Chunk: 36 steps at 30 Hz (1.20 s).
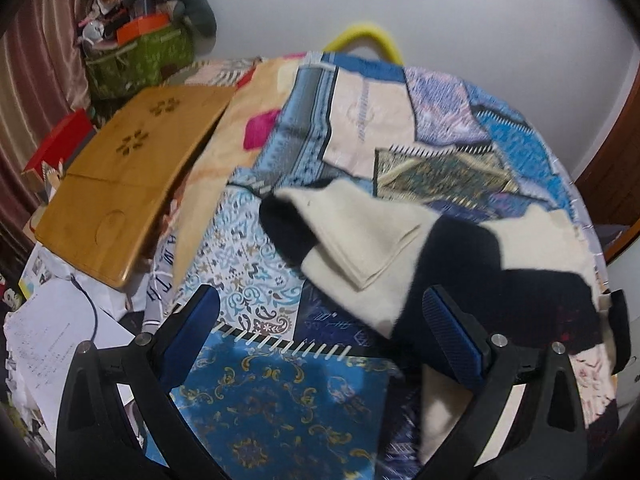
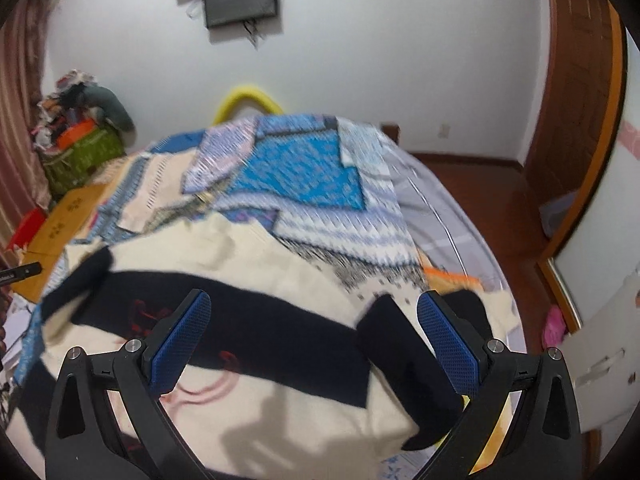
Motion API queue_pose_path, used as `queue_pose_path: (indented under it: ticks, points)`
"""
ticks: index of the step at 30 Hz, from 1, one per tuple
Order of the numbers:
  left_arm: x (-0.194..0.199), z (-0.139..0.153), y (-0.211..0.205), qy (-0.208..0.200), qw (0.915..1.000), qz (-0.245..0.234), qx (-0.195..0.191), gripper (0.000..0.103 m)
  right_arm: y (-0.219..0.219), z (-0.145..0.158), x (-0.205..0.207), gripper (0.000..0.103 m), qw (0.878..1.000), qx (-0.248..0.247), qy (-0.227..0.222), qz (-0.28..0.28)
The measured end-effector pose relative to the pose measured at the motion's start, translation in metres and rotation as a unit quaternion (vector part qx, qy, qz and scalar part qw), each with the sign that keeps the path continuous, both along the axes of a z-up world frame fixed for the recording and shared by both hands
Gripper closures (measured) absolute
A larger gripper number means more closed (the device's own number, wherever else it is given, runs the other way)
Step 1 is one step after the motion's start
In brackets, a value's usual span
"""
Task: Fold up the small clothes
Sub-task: 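Grasp a black-and-cream sleeve with the right gripper while the left gripper grasps the other sleeve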
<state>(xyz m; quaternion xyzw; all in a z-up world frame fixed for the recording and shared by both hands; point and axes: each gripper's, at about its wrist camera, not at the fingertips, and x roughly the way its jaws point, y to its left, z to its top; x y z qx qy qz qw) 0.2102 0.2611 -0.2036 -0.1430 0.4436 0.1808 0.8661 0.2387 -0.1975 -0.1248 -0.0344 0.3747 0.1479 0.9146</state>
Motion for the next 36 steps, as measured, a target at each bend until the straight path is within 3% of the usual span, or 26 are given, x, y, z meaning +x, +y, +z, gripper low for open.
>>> queue_pose_path:
  ticks: [6, 11, 20, 24, 26, 32, 36]
  points:
    - [0.017, -0.025, -0.002, 0.032, 0.9993, -0.016, -0.007, 0.0, -0.021, -0.041, 0.024, 0.001, 0.997, -0.028, 0.06, -0.027]
    - [0.028, -0.028, -0.001, 0.03, 0.9992, -0.027, -0.004, 0.0, -0.032, -0.07, 0.038, 0.003, 0.993, -0.044, 0.094, -0.049]
    - [0.055, -0.029, 0.012, 0.021, 0.9991, -0.027, -0.025, 0.001, -0.042, -0.09, 0.049, 0.057, 0.99, -0.055, 0.118, -0.05]
    - [0.067, -0.039, 0.022, 0.025, 0.9975, -0.017, -0.065, 0.011, -0.055, -0.086, 0.055, 0.074, 0.991, -0.053, 0.108, -0.061]
    - [0.072, -0.046, 0.029, 0.026, 0.9953, -0.005, -0.094, 0.011, -0.061, -0.084, 0.058, 0.077, 0.991, -0.054, 0.103, -0.071]
    - [0.079, -0.064, 0.048, 0.021, 0.9851, 0.035, -0.167, 0.026, -0.086, -0.084, 0.063, 0.078, 0.988, -0.056, 0.101, -0.107]
    - [0.08, -0.066, 0.05, 0.017, 0.9829, 0.038, -0.18, 0.044, -0.101, -0.086, 0.062, 0.078, 0.985, -0.057, 0.106, -0.122]
